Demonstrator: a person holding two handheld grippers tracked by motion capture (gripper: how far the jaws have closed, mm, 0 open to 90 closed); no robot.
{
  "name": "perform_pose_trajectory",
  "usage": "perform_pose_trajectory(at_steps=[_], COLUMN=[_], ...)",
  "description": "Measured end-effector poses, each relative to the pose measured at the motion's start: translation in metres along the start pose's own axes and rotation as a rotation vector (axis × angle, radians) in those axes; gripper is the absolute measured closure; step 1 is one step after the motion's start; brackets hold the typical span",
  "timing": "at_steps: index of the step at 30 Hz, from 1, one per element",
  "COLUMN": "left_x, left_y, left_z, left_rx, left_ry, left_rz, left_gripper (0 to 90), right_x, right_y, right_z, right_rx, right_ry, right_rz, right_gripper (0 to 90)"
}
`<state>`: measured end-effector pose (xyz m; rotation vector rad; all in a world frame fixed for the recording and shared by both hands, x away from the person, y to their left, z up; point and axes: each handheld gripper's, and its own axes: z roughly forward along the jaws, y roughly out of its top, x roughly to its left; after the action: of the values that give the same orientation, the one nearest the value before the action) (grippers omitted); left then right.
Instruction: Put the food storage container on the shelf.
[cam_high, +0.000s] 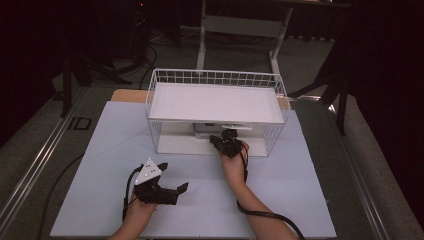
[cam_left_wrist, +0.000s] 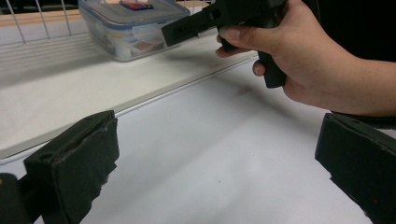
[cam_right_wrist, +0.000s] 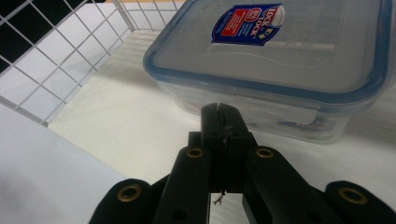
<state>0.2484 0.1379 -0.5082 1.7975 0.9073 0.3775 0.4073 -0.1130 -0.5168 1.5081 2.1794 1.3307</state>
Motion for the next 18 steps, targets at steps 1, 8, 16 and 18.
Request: perform_pose_trajectory(at_steps=[1,8,16,18], left_x=[0.0,0.0,0.003,0.005], left_y=[0.0,0.0,0.002,0.003], left_z=[0.0,0.0,-0.001,-0.001], left_rx=[-0.003,-0.003,-0.025,-0.042], left_ry=[-0.002,0.003,0.005,-0.009], left_rz=[0.001,0.004,0.018,0.022], left_gripper=[0.7,0.7,0.7,0.7], right_x=[0.001,0.004,0.009,0.011], right_y=[0.0,0.0,-0.008,-0.013], right_z=[0.0,0.001,-0.002,-0.007], right_rx=[0.001,-0.013,-0.049,-0.058], right_ry=[-0.001,0.011,0.047,0.062], right_rz=[0.002,-0.013,-0.084,-0.113], right_gripper=[90.0,89.9,84.5,76.0])
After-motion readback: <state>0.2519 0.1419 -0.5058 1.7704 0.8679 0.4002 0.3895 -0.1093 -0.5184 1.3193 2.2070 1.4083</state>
